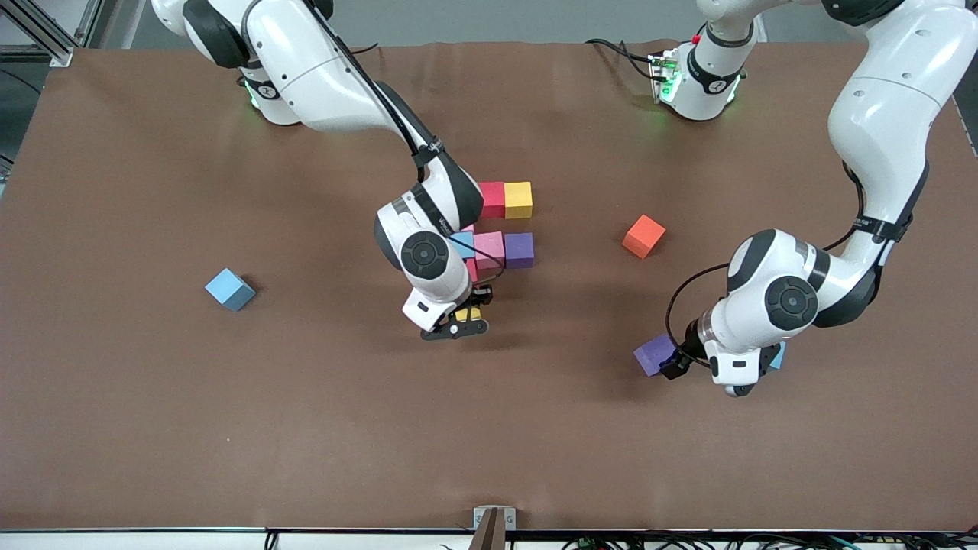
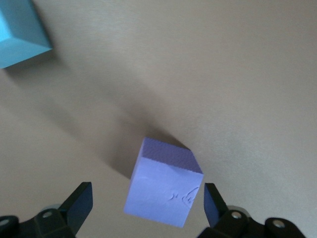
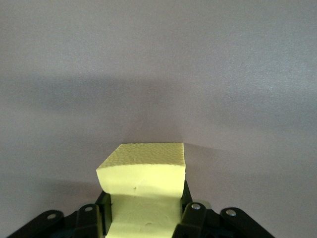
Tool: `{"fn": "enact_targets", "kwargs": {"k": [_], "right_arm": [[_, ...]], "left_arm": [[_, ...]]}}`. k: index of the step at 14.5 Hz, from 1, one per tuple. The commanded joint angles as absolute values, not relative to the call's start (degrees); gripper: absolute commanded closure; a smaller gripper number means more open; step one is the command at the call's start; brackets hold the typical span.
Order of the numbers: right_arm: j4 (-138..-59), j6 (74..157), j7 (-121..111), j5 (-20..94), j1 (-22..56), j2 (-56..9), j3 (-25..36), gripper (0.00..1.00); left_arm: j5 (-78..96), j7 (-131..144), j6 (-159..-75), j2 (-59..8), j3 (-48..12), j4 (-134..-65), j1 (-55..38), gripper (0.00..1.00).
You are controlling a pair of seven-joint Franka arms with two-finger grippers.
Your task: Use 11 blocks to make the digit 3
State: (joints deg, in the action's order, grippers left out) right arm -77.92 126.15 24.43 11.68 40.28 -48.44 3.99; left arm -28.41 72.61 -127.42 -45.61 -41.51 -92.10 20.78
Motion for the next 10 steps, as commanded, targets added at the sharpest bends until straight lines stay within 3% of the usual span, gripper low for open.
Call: {"fn": "enact_targets", "kwargs": {"k": [1, 2, 5, 7, 9, 10], "right_arm": [[-79.01, 126.83, 23.55, 12.48, 40.69, -48.69, 4.31, 0.45], [-79.01, 126.74, 23.64, 12.65, 40.61, -48.52, 4.31, 0.00], [-77.96, 126.21, 23.90, 13.10, 39.73, -47.99, 4.13, 0.00], [-77.87, 125.43, 23.73, 13.10, 39.03, -46.85, 4.04, 0.00], [-76.04, 122.10, 23.73, 13.18, 37.54, -46.41, 3.96, 0.00], [-74.98, 119.38, 23.64, 13.18, 35.96, -45.54, 3.96, 0.00]], "left_arm": [[-29.62, 69.62, -130.07, -48.16, -41.48, -90.88, 20.13, 0.01], [-29.62, 69.61, -130.69, -48.25, -41.48, -90.88, 20.13, 0.01], [-29.79, 69.26, -130.96, -49.04, -40.79, -90.88, 18.55, 0.01], [-29.45, 69.43, -131.04, -48.96, -35.97, -90.79, 14.87, 0.01], [-29.36, 69.70, -131.48, -48.96, -34.02, -90.79, 12.23, 0.13], [-29.36, 69.78, -131.66, -48.96, -33.67, -90.79, 11.96, 0.28]]}}
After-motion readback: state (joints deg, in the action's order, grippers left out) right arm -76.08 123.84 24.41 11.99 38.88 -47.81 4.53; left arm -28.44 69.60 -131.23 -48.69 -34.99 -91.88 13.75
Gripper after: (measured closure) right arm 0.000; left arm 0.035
